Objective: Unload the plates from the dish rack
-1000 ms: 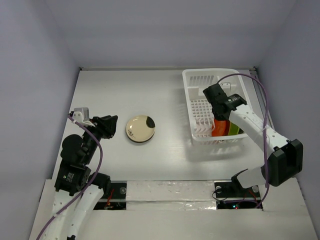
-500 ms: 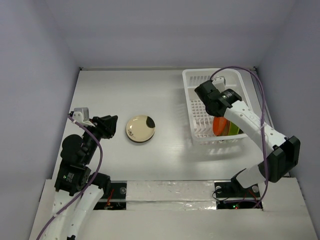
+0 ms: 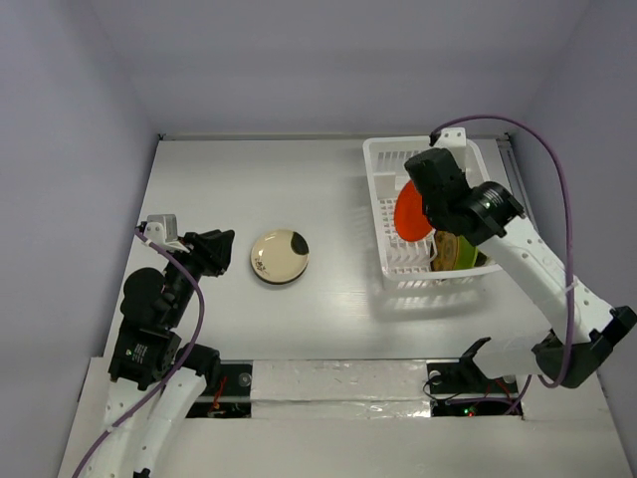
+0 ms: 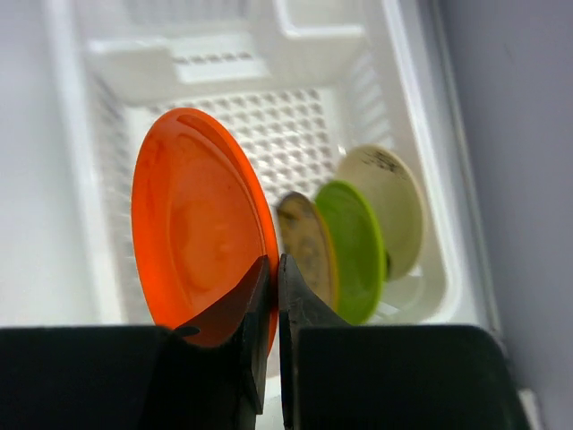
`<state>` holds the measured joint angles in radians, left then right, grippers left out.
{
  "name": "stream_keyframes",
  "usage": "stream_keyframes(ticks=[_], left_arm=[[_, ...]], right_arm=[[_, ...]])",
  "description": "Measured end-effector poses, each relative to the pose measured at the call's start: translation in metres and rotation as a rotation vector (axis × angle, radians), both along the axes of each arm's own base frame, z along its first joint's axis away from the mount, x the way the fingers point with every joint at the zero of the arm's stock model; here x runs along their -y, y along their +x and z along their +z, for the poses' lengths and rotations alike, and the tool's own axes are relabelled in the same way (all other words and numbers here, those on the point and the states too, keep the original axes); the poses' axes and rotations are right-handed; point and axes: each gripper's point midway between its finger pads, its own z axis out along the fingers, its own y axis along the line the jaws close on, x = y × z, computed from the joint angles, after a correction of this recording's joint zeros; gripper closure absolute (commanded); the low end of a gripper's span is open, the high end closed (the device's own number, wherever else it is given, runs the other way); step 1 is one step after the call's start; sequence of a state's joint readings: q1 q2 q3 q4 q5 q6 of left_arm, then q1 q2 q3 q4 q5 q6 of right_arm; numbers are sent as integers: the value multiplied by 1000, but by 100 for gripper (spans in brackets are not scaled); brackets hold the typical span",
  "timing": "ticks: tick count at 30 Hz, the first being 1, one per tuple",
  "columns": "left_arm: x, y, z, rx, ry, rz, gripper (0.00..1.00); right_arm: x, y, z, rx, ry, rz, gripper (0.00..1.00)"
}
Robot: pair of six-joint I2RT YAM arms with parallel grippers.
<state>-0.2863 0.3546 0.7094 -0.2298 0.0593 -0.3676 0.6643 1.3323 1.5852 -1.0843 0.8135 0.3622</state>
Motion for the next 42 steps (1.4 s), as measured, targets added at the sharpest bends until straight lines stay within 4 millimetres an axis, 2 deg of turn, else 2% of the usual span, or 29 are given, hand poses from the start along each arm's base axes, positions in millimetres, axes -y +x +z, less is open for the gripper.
stream_keyframes(ticks=[5,7,10,14,17,20,22,25,26,29,34,35,37,39,40,42], left_arm=[[0,0,0,0,0,0,68],[0,0,0,-1,0,0,68],[0,0,0,-2,0,0,68],[0,1,-1,-3,0,0,68],[0,2,-2,-8,2,0,68],[1,4,-4,-19,5,2,68],[0,5,-6,-25,7,3,68],[0,6,-7,-30,8,4,68],[0,7,-7,-31,8,5,68],[0,8,-8,-35,9,7,68],[-1,8,-8,-35,9,9,68],[-1,8,-8,-35,9,9,68],[-1,8,-8,-36,9,9,68],[-1,8,-8,-35,9,10,68],[-1,8,-8,-35,9,10,68],[-1,8,-8,-35,9,9,68]], right_arm=[[-47,10,20,112,151,108,100],[-70,19,18,125,197,153,100],[-114,33,4,118,277,238,100],[-185,48,-32,73,395,360,100],[-238,56,-68,14,479,430,100],[-274,57,-103,-49,546,472,100],[-290,56,-121,-87,577,487,100],[-308,54,-143,-123,630,501,96],[-312,54,-150,-134,647,503,88],[-321,53,-171,-174,676,495,74],[-321,45,-194,-226,678,492,60],[-320,44,-195,-229,676,492,54],[-317,42,-193,-229,671,491,53],[-310,40,-183,-212,671,487,54],[-306,38,-175,-197,671,484,56],[-295,36,-153,-154,674,482,70]])
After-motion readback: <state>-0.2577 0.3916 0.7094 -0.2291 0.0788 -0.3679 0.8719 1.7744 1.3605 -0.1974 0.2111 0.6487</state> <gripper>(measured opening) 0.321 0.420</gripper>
